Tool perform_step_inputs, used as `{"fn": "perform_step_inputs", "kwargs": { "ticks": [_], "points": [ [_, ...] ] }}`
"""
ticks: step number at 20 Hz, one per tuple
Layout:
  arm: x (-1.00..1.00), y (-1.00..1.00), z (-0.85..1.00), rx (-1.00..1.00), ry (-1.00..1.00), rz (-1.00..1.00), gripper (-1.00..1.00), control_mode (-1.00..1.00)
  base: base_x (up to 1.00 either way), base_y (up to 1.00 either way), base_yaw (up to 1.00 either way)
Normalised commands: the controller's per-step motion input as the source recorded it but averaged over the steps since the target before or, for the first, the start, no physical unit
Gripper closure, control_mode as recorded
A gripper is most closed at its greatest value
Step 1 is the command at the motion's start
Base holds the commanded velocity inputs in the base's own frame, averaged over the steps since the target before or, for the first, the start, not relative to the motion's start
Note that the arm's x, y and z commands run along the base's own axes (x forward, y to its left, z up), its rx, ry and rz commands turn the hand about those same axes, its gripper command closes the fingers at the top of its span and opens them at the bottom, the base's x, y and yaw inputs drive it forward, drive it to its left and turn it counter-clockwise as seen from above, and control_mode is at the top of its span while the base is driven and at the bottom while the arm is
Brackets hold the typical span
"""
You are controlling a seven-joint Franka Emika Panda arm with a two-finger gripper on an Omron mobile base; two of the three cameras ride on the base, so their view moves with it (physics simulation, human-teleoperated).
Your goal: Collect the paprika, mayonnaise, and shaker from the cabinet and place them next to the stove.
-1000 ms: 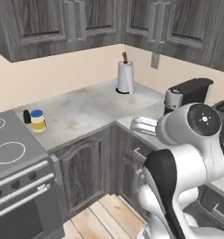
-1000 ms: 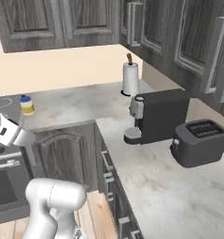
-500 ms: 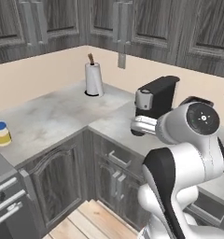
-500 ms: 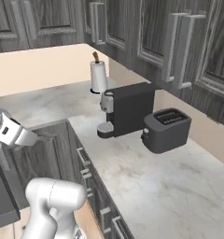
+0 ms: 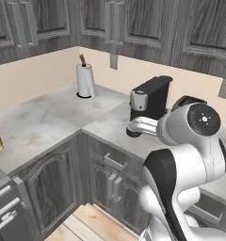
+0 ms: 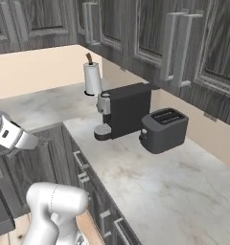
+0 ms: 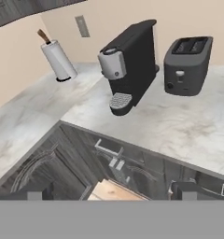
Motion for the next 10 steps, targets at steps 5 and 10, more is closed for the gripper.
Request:
{"fn": "perform_step_inputs", "kwargs": {
  "ticks": [5, 10],
  "points": [
    [0.00, 0.00, 0.00, 0.00, 0.00, 0.00, -1.00, 1.00, 0.00, -0.87, -0.47],
    [0.00, 0.00, 0.00, 0.00, 0.00, 0.00, -1.00, 1.00, -0.30, -0.36, -0.13]
  ]
}}
